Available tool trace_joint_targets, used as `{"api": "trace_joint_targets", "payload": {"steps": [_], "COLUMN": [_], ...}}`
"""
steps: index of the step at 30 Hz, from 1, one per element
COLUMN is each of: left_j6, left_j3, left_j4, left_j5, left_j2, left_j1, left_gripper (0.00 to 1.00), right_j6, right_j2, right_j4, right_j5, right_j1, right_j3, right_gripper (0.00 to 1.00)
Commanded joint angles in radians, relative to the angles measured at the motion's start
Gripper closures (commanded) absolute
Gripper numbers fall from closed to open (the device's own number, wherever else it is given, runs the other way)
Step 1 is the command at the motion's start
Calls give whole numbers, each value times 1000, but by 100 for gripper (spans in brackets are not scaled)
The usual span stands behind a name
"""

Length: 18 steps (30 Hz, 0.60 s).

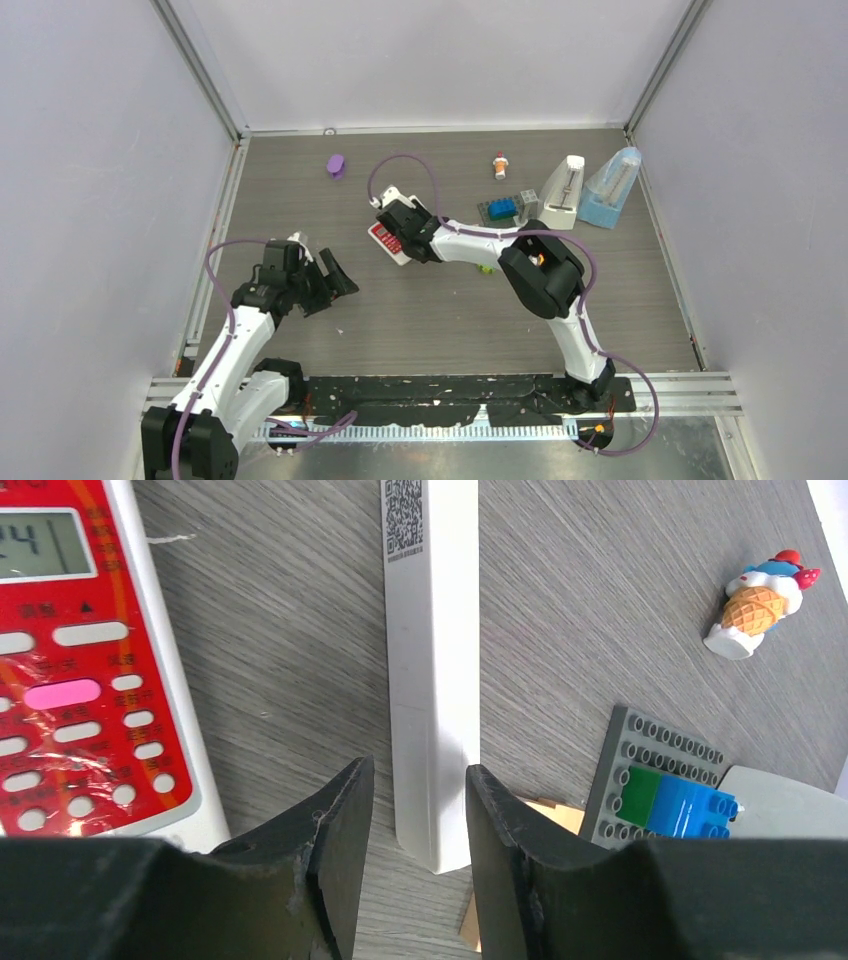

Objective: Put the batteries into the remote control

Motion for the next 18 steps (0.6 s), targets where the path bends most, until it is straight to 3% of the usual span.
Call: {"api": "trace_joint_targets", "payload": {"steps": [1, 18], "left_j6": [-3, -3], "left_j3": [-6, -12], "left_j4": [32, 21], "left_j5": [14, 7], "left_j2": [-8, -31], "left_j1": [5, 5], "left_gripper": [23, 23], "right_j6": [19, 127], "right_j2": [-9, -61], "right_j4": [15, -10], "right_j5": [8, -11], "right_j1": [14, 29], "right_j3": [24, 19], "right_gripper": [55, 58]}}
